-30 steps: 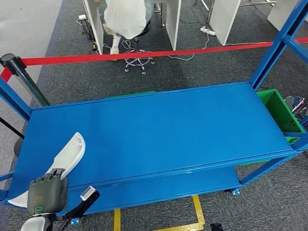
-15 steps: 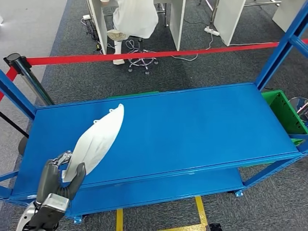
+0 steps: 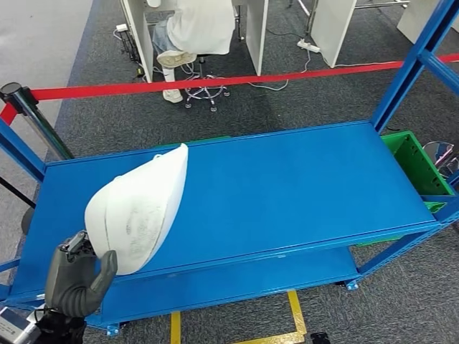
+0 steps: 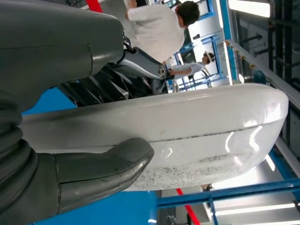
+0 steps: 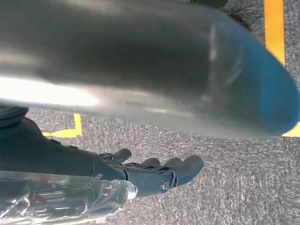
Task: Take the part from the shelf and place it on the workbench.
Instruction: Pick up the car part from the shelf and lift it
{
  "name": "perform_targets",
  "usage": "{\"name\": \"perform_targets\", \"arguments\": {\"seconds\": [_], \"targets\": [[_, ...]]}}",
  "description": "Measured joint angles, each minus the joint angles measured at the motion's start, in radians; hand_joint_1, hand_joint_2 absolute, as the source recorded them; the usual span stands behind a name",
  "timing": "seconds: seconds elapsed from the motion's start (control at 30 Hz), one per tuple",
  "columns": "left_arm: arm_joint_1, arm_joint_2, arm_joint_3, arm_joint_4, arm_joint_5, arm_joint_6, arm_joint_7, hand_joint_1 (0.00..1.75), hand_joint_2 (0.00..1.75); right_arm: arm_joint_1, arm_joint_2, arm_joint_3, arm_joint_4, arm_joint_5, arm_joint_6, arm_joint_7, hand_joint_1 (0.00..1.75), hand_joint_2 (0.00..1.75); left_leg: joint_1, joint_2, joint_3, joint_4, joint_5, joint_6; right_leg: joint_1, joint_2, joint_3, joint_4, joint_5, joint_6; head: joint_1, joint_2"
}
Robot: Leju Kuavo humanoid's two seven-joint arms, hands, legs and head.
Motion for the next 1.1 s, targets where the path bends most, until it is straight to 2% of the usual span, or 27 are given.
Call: {"name": "perform_targets", "arguments": {"seconds": [0.07, 0.13, 0.17, 0.23, 0.27, 0.3, 0.33, 0.4, 0.47, 0.57, 0.63, 0.67, 0.73, 0.77, 0.8, 0.83, 0.87, 0.93, 0.97, 1.0, 1.1], "targets": [[0.002, -0.004, 0.003, -0.001, 0.015, -0.012, -0.001, 1.75, 1.75, 0.0, 0.0, 0.0, 0.0, 0.001, 0.0, 0.0, 0.0, 0.0, 0.0, -0.002, -0.001, -0.005, 0.001, 0.012, -0.002, -0.001, -0.003, -0.002, 0.001, 0.012, 0.002, 0.0], [0.003, -0.011, 0.008, -0.001, 0.043, -0.034, -0.003, 1.75, 1.75, 0.0, 0.0, 0.0, 0.0, 0.002, -0.001, 0.0, 0.0, 0.0, 0.002, -0.001, 0.0, -0.009, 0.004, 0.024, -0.003, -0.003, -0.019, 0.03, -0.023, 0.024, 0.006, 0.0], [0.003, -0.015, 0.011, -0.001, 0.056, -0.045, -0.004, 1.75, 1.75, 0.0, 0.0, 0.0, 0.0, 0.003, -0.001, 0.0, 0.0, 0.0, 0.004, -0.001, 0.001, -0.01, 0.005, 0.028, -0.004, -0.004, -0.041, 0.078, -0.05, 0.028, 0.009, 0.0], [0.005, -0.023, 0.019, -0.001, 0.076, -0.061, -0.004, 1.75, 1.75, 0.0, 0.0, 0.0, 0.0, 0.003, -0.002, 0.001, 0.0, 0.0, 0.003, 0.0, 0.001, -0.009, 0.004, 0.032, -0.005, -0.004, -0.103, 0.214, -0.113, 0.034, 0.013, 0.0], [0.006, -0.026, 0.023, -0.001, 0.083, -0.067, -0.004, 1.75, 1.75, 0.001, 0.0, 0.0, 0.0, 0.003, -0.002, 0.002, 0.0, 0.0, 0.003, 0.0, 0.001, -0.009, 0.004, 0.033, -0.005, -0.004, -0.128, 0.268, -0.13, 0.035, 0.013, 0.0], [0.007, -0.029, 0.026, -0.001, 0.09, -0.072, -0.004, 1.75, 1.75, 0.002, 0.0, 0.0, 0.0, 0.003, -0.002, 0.002, 0.0, 0.0, 0.002, 0.0, 0.002, -0.009, 0.003, 0.033, -0.005, -0.004, -0.137, 0.286, -0.128, 0.035, 0.014, 0.0], [0.008, -0.033, 0.028, -0.001, 0.096, -0.076, -0.005, 1.75, 1.75, 0.002, 0.0, 0.0, 0.0, 0.003, -0.002, 0.003, 0.0, 0.0, 0.002, -0.001, 0.003, -0.009, 0.003, 0.033, -0.005, -0.004, -0.127, 0.263, -0.107, 0.033, 0.013, 0.0], [0.01, -0.041, 0.034, -0.001, 0.11, -0.085, -0.005, 1.75, 1.75, 0.001, 0.0, 0.0, 0.0, 0.003, -0.002, 0.002, 0.0, 0.0, 0.002, -0.002, 0.008, -0.009, 0.001, 0.029, -0.005, -0.004, -0.061, 0.127, -0.039, 0.029, 0.014, 0.0], [0.012, -0.047, 0.042, -0.001, 0.119, -0.091, -0.005, 1.75, 1.75, -0.002, 0.0, 0.0, 0.0, 0.003, -0.002, 0.002, 0.0, 0.0, -0.001, -0.003, 0.009, -0.006, -0.001, 0.021, -0.004, -0.002, -0.005, 0.019, -0.005, 0.021, 0.013, 0.0], [0.013, -0.054, 0.049, -0.001, 0.123, -0.094, -0.005, 1.75, 1.75, 0.0, 0.0, 0.0, 0.0, 0.003, -0.002, 0.002, 0.0, 0.0, -0.001, -0.004, 0.006, -0.008, 0.002, 0.006, -0.001, 0.0, 0.004, -0.001, -0.001, 0.006, 0.011, 0.0], [0.014, -0.056, 0.051, -0.001, 0.124, -0.094, -0.005, 1.75, 1.75, 0.0, 0.0, 0.0, 0.0, 0.003, -0.003, 0.002, 0.0, 0.0, 0.0, -0.003, -0.006, 0.014, -0.018, -0.004, -0.004, -0.001, 0.003, -0.005, 0.003, -0.007, 0.009, 0.0], [0.014, -0.057, 0.052, -0.001, 0.127, -0.096, -0.005, 1.75, 1.75, -0.001, 0.0, 0.0, 0.0, 0.003, -0.003, 0.001, 0.0, 0.0, 0.001, -0.002, -0.025, 0.055, -0.045, -0.009, -0.006, -0.002, 0.003, -0.008, 0.005, -0.012, 0.007, 0.0], [0.016, -0.059, 0.056, -0.001, 0.138, -0.104, -0.003, 1.75, 1.75, -0.001, 0.0, 0.0, 0.0, 0.003, -0.003, 0.002, 0.0, 0.0, 0.001, -0.001, -0.089, 0.189, -0.111, -0.014, -0.007, -0.003, 0.001, -0.008, 0.005, -0.018, 0.002, 0.0], [0.018, -0.061, 0.059, 0.0, 0.148, -0.11, -0.001, 1.75, 1.75, 0.0, 0.0, 0.0, 0.0, 0.003, -0.004, 0.002, 0.0, 0.0, 0.002, -0.001, -0.119, 0.249, -0.132, -0.016, -0.006, -0.004, 0.0, -0.008, 0.005, -0.019, 0.002, 0.0], [0.02, -0.063, 0.063, 0.0, 0.16, -0.118, 0.004, 1.75, 1.75, 0.001, 0.0, 0.0, 0.0, 0.002, -0.004, 0.003, 0.0, 0.0, 0.002, -0.001, -0.135, 0.281, -0.134, -0.016, -0.006, -0.004, 0.0, -0.008, 0.005, -0.019, 0.002, 0.0], [0.022, -0.065, 0.068, 0.001, 0.176, -0.127, 0.012, 1.75, 1.75, 0.001, 0.0, 0.0, 0.0, 0.002, -0.005, 0.004, 0.0, 0.0, 0.002, -0.001, -0.133, 0.274, -0.116, -0.015, -0.006, -0.004, 0.0, -0.008, 0.005, -0.019, 0.002, 0.0], [0.023, -0.067, 0.072, 0.002, 0.192, -0.138, 0.021, 1.75, 1.75, 0.001, 0.0, 0.0, 0.0, 0.001, -0.005, 0.005, 0.0, 0.0, 0.002, -0.001, -0.11, 0.228, -0.083, -0.014, -0.006, -0.003, 0.002, -0.008, 0.005, -0.019, 0.002, 0.0], [0.023, -0.069, 0.078, 0.006, 0.218, -0.158, 0.038, 1.75, 1.75, 0.0, 0.0, 0.0, 0.0, -0.001, -0.005, 0.007, 0.0, 0.0, 0.002, 0.001, -0.04, 0.089, -0.017, -0.009, -0.004, -0.002, 0.004, -0.006, 0.003, -0.014, 0.001, 0.0], [0.024, -0.07, 0.08, 0.009, 0.226, -0.166, 0.043, 1.75, 1.75, 0.0, 0.0, 0.0, 0.0, -0.003, -0.005, 0.008, 0.0, 0.0, 0.002, 0.001, -0.014, 0.036, -0.001, -0.006, -0.002, -0.001, 0.003, -0.005, 0.002, -0.009, 0.001, 0.0], [0.025, -0.071, 0.082, 0.012, 0.232, -0.172, 0.046, 1.75, 1.75, 0.0, 0.0, 0.0, 0.0, -0.004, -0.004, 0.008, 0.0, 0.0, 0.001, 0.001, -0.001, 0.005, 0.003, -0.002, 0.0, -0.001, 0.002, -0.004, 0.002, -0.004, 0.001, 0.0], [0.032, -0.076, 0.089, 0.024, 0.236, -0.181, 0.048, 1.75, 1.75, 0.0, 0.0, 0.0, 0.0, -0.011, -0.005, 0.009, 0.0, 0.0, 0.001, -0.001, 0.001, -0.009, 0.004, 0.015, -0.001, -0.001, -0.002, -0.005, 0.003, 0.014, 0.004, 0.0]]}}
